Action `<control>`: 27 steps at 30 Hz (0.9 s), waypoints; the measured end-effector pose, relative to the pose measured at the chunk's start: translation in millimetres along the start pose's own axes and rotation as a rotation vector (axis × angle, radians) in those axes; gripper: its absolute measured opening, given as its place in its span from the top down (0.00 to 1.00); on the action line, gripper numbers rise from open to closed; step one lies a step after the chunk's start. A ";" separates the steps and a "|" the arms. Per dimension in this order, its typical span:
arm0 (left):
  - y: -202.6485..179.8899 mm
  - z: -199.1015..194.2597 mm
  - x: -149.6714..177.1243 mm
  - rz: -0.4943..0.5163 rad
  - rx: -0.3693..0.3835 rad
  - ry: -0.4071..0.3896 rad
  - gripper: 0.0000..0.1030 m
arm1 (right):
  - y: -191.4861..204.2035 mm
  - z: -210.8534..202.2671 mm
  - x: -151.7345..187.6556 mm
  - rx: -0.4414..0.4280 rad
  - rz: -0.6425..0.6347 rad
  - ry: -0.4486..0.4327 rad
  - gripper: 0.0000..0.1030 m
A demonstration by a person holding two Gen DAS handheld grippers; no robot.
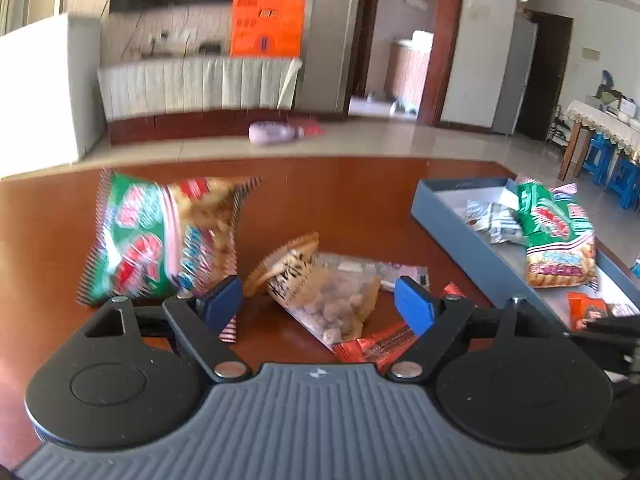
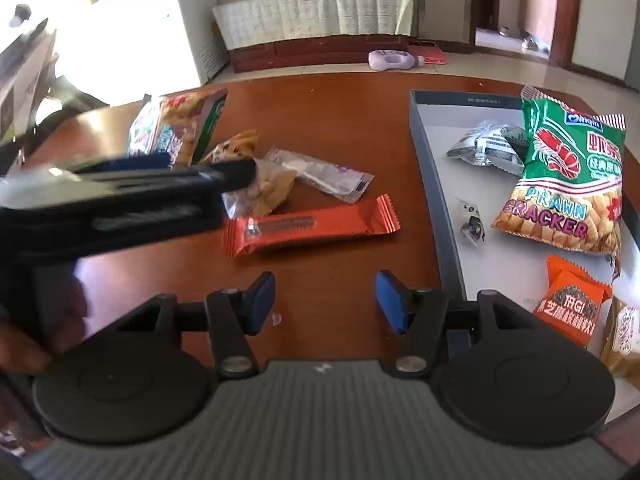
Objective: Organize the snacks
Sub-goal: 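Reach the left tool to the brown nut bag while the right tool grasps the red chocolate bar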
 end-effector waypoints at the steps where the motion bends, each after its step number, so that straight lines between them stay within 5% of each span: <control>1: -0.2 8.7 1.2 -0.001 -0.008 0.017 0.16 | -0.1 0.3 -1.1 -0.003 0.004 -0.004 0.43; 5: 2.4 35.2 5.6 -0.026 -0.004 0.054 0.17 | 3.1 6.8 -4.2 0.009 -0.013 -0.023 0.38; 7: 5.6 40.8 8.0 -0.061 0.019 0.056 0.37 | 6.6 9.9 -4.2 0.018 -0.027 -0.028 0.33; 9: 12.5 38.7 8.5 -0.092 0.024 0.052 0.44 | 10.8 13.0 -2.3 0.024 -0.039 -0.026 0.26; 22: 24.7 0.4 37.0 -0.053 0.124 0.079 0.49 | -1.4 17.3 -28.6 -0.011 0.184 -0.111 0.26; 27: 12.9 -15.7 46.6 -0.010 0.183 0.102 0.49 | 15.1 35.7 -26.6 0.086 0.039 -0.113 0.27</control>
Point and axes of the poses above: each gripper's, at about its wrist camera, not at the fingertips, and z roughly the way its jaws point, y to its left, x to its underside, the point moved 10 cm from there along z, roughly the way its jaws point, and after that the axes turned 12 degrees about z, right-handed, at the moved point
